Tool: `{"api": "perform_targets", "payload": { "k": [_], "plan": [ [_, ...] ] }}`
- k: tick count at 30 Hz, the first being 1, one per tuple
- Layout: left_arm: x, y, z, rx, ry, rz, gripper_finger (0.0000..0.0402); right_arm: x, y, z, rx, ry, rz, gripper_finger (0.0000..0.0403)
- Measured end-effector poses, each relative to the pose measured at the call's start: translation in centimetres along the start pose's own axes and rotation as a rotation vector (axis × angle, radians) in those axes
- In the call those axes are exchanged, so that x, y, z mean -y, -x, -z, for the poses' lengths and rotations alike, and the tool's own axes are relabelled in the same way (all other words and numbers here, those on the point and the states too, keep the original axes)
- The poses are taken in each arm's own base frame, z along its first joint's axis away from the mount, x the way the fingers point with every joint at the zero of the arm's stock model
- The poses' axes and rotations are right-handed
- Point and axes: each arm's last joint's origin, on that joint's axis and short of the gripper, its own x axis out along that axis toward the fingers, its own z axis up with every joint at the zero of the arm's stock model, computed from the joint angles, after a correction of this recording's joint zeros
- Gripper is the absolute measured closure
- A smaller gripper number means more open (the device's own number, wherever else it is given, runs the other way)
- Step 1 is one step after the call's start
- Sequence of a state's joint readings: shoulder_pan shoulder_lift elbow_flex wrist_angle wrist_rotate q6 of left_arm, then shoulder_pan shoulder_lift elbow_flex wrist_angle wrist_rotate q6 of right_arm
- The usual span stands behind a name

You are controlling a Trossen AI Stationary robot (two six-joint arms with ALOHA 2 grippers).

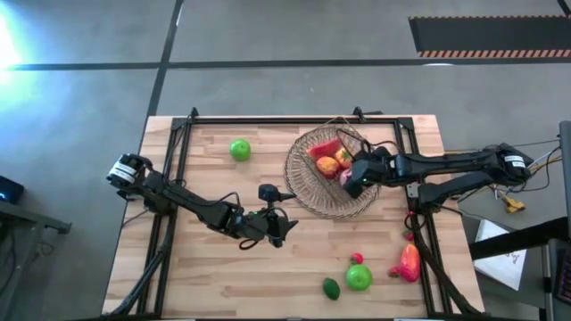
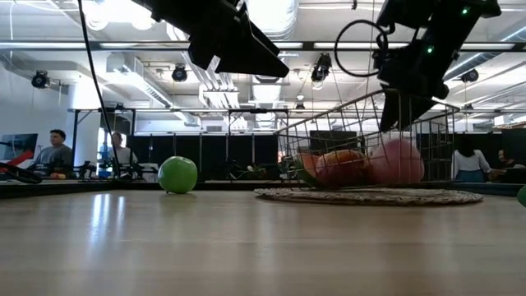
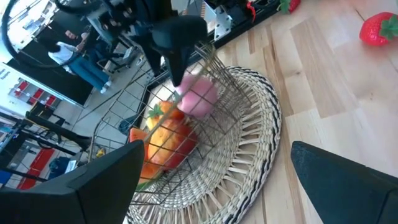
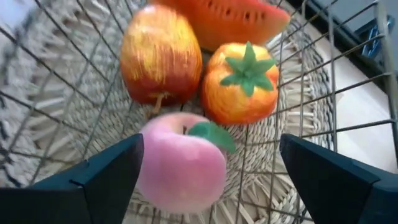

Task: Build produce basket
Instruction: Put the top green apple into the gold mesh basket

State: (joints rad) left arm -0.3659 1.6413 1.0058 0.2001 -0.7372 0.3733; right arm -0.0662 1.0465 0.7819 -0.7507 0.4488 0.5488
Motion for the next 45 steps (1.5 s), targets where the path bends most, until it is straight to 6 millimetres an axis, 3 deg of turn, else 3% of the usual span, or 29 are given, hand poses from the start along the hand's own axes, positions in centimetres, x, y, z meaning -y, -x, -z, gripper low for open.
{"api": "perform_targets", "payload": {
  "k": [6,12,23,30,34,40,45],
  "plan": [
    [-0.1,0.0,0.0,0.000,0.029,-0.002,0.0014,0.1,3.2,-1.1,0.123,-0.013,-0.087,0.0035],
    [-0.2,-0.1,0.0,-0.003,0.065,-0.006,0.0014,-0.5,5.0,-1.2,0.221,0.018,-0.147,0.0035],
    [-0.8,0.2,0.1,-0.036,0.111,-0.059,0.0014,-4.6,7.0,0.6,0.386,0.180,-0.171,0.0035],
    [-3.1,1.2,0.7,-0.125,0.203,-0.144,0.0014,-7.3,8.5,2.1,0.474,0.232,-0.229,0.0035],
    [-5.4,1.8,2.0,-0.234,0.296,-0.230,0.0014,-8.9,9.0,2.8,0.503,0.256,-0.295,0.0035],
    [-10.1,1.7,6.5,-0.495,0.412,-0.339,0.0014,-10.7,9.0,4.0,0.513,0.332,-0.329,0.0035],
    [-13.7,-0.3,10.6,-0.658,0.542,-0.204,0.0014,-11.4,8.3,4.4,0.496,0.363,-0.311,0.0035]
  ]
}}
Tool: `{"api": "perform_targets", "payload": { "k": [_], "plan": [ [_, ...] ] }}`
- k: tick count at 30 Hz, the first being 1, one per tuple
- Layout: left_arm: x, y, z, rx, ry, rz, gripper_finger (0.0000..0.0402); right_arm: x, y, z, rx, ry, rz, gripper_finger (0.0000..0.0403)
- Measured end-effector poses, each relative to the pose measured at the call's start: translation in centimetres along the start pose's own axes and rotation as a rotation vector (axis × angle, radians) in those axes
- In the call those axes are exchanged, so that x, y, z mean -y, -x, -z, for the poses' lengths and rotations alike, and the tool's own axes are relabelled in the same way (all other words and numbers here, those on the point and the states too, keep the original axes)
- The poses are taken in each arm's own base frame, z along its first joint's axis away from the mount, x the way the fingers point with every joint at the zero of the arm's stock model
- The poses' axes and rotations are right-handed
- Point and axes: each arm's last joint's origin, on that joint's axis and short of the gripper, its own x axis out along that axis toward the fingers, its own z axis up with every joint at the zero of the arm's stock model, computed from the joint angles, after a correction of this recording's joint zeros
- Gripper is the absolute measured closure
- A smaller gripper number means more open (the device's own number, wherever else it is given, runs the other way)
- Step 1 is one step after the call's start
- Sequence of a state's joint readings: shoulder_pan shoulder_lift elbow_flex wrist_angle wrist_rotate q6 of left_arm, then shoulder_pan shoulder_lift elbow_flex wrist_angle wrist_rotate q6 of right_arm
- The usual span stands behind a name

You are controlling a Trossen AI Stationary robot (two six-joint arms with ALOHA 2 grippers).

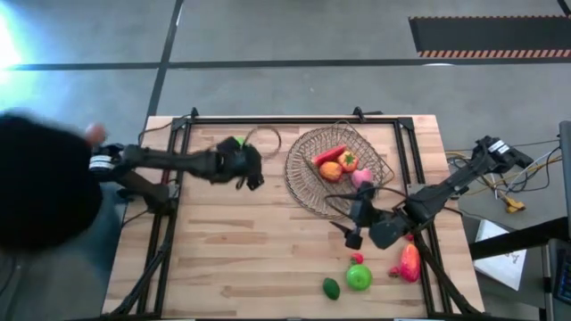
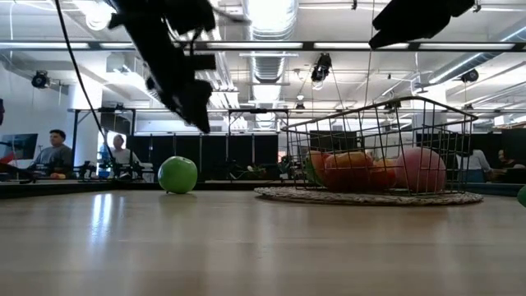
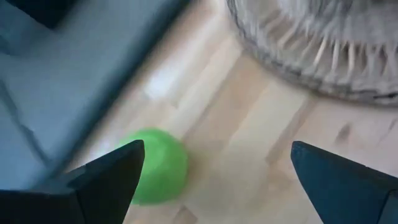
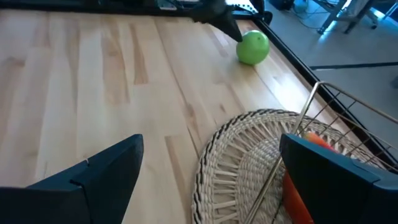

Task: Build produce basket
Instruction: Put the top green apple into the gold mesh basket

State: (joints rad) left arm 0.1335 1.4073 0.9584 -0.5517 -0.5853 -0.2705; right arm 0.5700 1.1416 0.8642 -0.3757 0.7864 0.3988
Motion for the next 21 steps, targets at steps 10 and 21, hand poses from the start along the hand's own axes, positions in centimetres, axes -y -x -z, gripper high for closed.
{"api": "perform_targets", "payload": {
  "k": [10,21],
  "plan": [
    [-5.7,-6.5,0.3,-0.154,0.135,-0.041,0.0014,-0.4,-0.5,0.4,-0.017,0.018,0.007,0.0035],
    [-5.3,-9.2,1.3,-0.236,0.120,-0.056,0.0017,-0.4,-0.5,0.4,-0.017,0.018,0.007,0.0035]
  ]
}}
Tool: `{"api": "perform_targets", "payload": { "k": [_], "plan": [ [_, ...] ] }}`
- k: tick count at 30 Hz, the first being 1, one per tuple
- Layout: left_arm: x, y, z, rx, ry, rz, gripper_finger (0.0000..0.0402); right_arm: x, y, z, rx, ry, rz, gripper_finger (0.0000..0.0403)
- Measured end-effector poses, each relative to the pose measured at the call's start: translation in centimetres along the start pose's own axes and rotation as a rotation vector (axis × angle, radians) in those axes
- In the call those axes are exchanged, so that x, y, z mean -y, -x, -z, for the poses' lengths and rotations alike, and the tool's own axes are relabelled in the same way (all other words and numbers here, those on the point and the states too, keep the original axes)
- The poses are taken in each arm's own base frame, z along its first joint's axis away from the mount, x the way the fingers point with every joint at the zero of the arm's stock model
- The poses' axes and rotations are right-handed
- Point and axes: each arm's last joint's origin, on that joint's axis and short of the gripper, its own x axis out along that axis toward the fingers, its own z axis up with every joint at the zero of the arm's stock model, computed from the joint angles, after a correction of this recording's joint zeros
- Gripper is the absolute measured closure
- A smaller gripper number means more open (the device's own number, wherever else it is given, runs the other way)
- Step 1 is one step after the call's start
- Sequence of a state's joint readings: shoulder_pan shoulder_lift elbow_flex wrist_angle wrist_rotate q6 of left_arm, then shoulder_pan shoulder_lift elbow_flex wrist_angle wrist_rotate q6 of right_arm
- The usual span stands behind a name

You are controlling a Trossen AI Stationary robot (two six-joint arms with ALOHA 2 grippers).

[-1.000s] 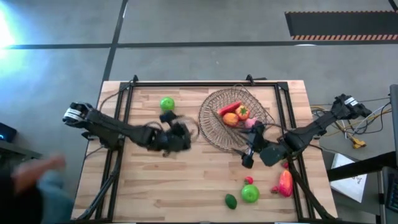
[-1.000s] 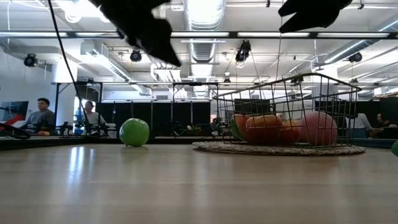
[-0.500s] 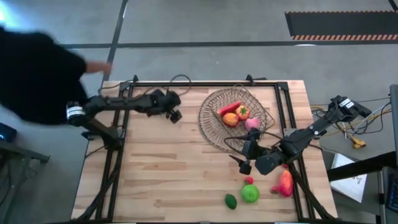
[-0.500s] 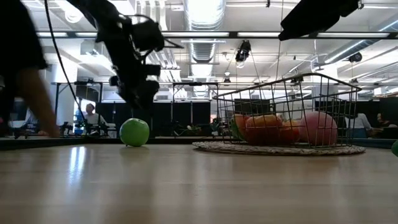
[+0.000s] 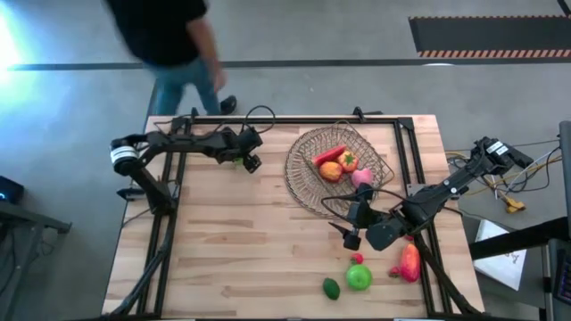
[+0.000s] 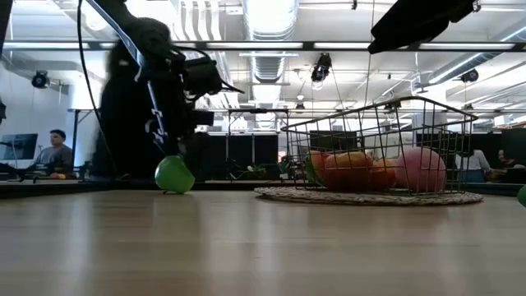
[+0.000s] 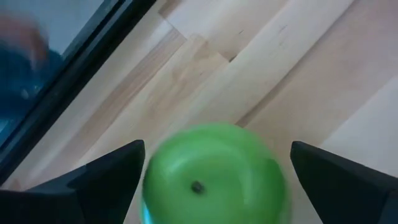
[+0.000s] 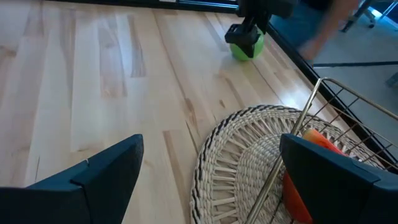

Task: Build produce basket
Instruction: Put the top green apple into the gold mesh basket

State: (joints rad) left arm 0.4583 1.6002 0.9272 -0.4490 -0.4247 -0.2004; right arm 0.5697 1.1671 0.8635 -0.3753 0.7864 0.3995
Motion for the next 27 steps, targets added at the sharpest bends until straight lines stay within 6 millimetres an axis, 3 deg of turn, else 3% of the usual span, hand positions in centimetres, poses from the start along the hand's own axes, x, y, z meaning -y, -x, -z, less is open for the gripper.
{"api": "perform_targets", "payload": {
  "k": [14,20,27],
  "plan": [
    [0.0,-0.1,0.4,-0.038,-0.019,-0.011,0.0070,0.0,0.0,0.0,0.000,0.000,0.000,0.0035],
    [0.0,1.5,-0.1,0.032,-0.008,0.020,0.0084,0.0,0.0,0.0,0.000,0.000,0.000,0.0035],
    [1.5,4.4,-1.4,0.262,0.027,0.336,0.0086,-0.1,-0.2,0.2,-0.003,0.024,0.010,0.0035]
  ]
}}
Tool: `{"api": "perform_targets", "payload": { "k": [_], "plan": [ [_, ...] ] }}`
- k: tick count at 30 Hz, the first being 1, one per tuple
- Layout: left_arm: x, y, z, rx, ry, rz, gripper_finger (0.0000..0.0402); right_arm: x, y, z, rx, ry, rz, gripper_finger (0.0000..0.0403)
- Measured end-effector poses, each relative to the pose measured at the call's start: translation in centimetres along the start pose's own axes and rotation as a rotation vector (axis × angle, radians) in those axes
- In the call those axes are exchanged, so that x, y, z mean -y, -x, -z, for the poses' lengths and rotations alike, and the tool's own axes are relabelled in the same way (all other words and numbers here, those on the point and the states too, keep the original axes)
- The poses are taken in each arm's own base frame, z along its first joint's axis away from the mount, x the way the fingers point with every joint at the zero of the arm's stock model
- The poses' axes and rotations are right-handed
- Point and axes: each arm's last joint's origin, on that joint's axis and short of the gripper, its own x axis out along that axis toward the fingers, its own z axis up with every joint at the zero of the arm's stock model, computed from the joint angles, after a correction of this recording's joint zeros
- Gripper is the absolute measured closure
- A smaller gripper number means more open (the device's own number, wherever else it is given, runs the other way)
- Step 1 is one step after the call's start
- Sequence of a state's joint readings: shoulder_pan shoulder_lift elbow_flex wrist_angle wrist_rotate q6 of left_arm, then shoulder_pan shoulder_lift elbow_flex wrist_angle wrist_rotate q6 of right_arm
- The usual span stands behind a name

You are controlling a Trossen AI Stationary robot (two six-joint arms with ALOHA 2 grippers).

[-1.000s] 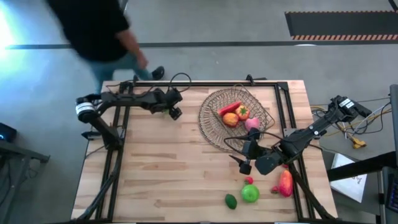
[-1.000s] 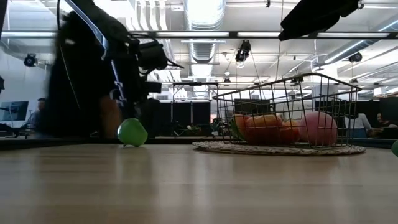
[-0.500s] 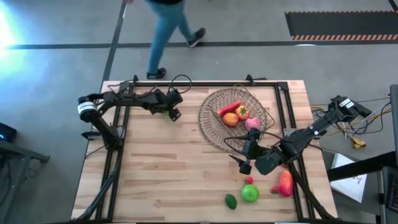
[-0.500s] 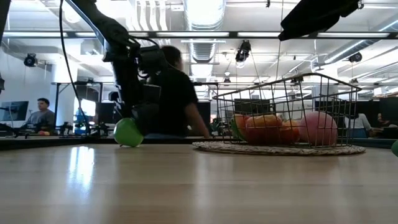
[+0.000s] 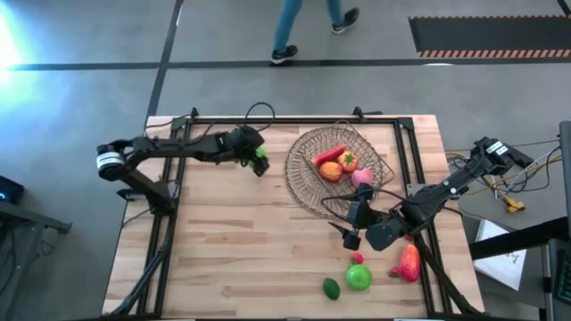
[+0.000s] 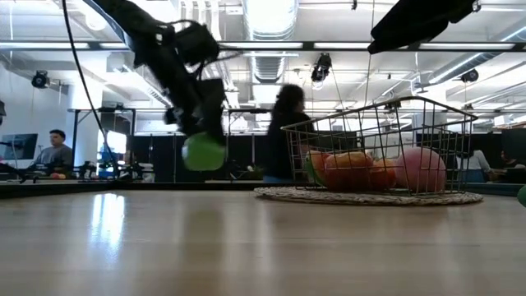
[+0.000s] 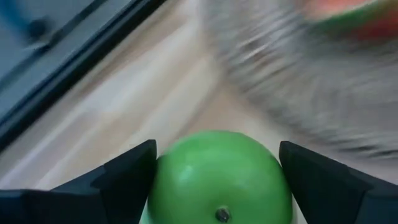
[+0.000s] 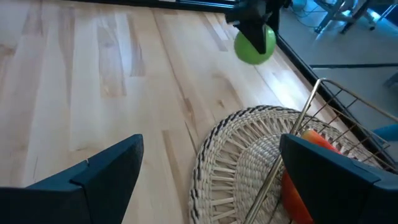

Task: Build produce basket
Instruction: Put the top green apple into the gold mesh basket

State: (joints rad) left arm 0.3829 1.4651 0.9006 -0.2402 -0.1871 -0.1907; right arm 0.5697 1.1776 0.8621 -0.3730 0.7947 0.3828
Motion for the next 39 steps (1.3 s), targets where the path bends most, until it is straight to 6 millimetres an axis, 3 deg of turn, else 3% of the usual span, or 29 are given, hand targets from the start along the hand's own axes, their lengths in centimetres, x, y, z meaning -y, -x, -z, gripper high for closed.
{"api": "perform_targets", "payload": {
  "k": [8,12,17,23,29,39],
  "plan": [
    [3.5,1.8,-0.5,0.472,0.051,0.543,0.0087,-2.4,-2.5,2.0,0.049,0.163,0.179,0.0035],
    [4.9,3.1,0.0,0.712,0.075,0.756,0.0087,-4.2,-4.1,2.0,0.121,0.241,0.238,0.0035],
    [7.0,4.2,1.4,0.864,0.070,0.909,0.0087,-5.7,-5.0,0.8,0.230,0.344,0.318,0.0035],
    [9.4,4.7,1.9,0.924,0.053,1.013,0.0087,-5.3,-4.6,-1.2,0.310,0.388,0.352,0.0035],
    [9.9,4.6,1.7,0.932,0.057,1.019,0.0086,-4.3,-3.3,-2.6,0.338,0.381,0.367,0.0034],
    [10.0,3.9,2.5,0.876,-0.037,0.944,0.0086,-3.9,-3.1,-1.9,0.290,0.353,0.361,0.0034]
  ]
}}
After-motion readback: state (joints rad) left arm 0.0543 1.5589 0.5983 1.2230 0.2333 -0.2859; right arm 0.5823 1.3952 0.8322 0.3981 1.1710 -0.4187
